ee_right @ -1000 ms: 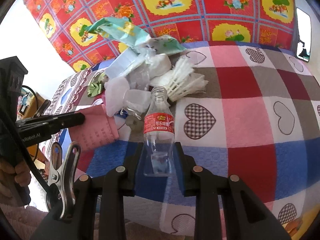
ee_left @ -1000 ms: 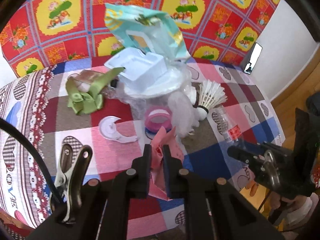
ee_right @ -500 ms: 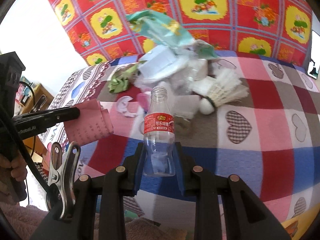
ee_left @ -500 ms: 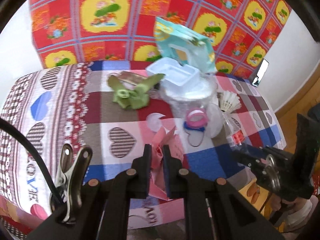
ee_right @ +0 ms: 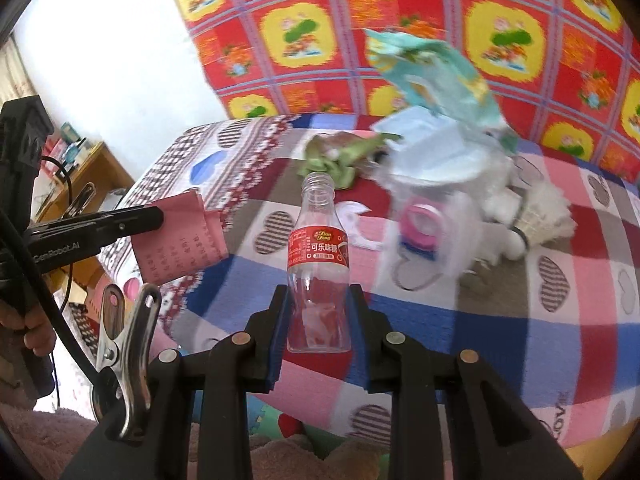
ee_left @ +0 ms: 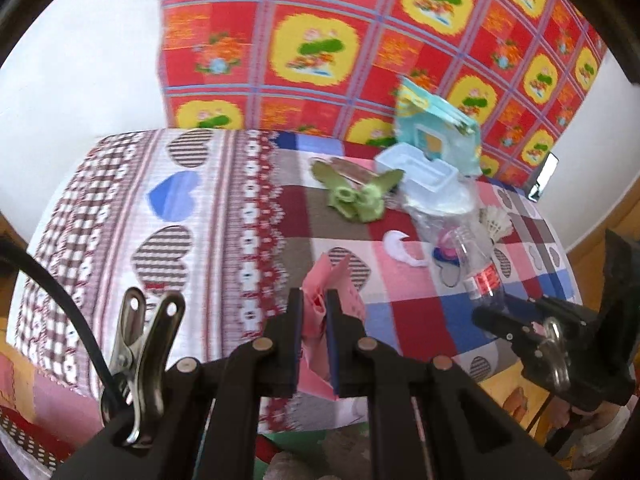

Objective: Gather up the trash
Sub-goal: 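Carry the pink cloth and red-label bottle over to the red bin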

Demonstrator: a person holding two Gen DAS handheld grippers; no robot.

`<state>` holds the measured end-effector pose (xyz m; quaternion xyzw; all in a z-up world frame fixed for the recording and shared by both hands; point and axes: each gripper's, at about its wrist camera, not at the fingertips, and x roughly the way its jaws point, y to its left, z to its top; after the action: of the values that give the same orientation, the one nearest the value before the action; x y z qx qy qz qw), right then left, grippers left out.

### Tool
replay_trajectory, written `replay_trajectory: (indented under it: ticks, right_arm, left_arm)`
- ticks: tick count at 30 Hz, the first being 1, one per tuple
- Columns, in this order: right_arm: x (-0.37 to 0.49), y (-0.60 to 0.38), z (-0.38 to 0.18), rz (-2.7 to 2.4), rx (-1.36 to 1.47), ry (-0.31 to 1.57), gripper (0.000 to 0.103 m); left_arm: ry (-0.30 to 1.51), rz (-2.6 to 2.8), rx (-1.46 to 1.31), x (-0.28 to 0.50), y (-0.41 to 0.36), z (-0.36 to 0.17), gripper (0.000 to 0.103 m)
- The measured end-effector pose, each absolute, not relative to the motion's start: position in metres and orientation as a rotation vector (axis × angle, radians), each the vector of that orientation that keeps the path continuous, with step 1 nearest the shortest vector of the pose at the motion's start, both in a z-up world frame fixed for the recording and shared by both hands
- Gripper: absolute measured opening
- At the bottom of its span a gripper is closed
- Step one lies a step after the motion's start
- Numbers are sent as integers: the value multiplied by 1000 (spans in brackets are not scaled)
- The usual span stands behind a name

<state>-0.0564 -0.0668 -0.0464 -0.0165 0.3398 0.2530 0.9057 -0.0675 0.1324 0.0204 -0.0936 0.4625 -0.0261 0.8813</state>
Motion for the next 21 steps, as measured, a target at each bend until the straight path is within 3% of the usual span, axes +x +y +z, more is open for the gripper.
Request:
replay_trajectory:
  ticks: [21]
  right_arm:
    - [-90,70,-20,611,-134,643,29]
  left_arm:
    - [874,110,-267,-141,277,34,11]
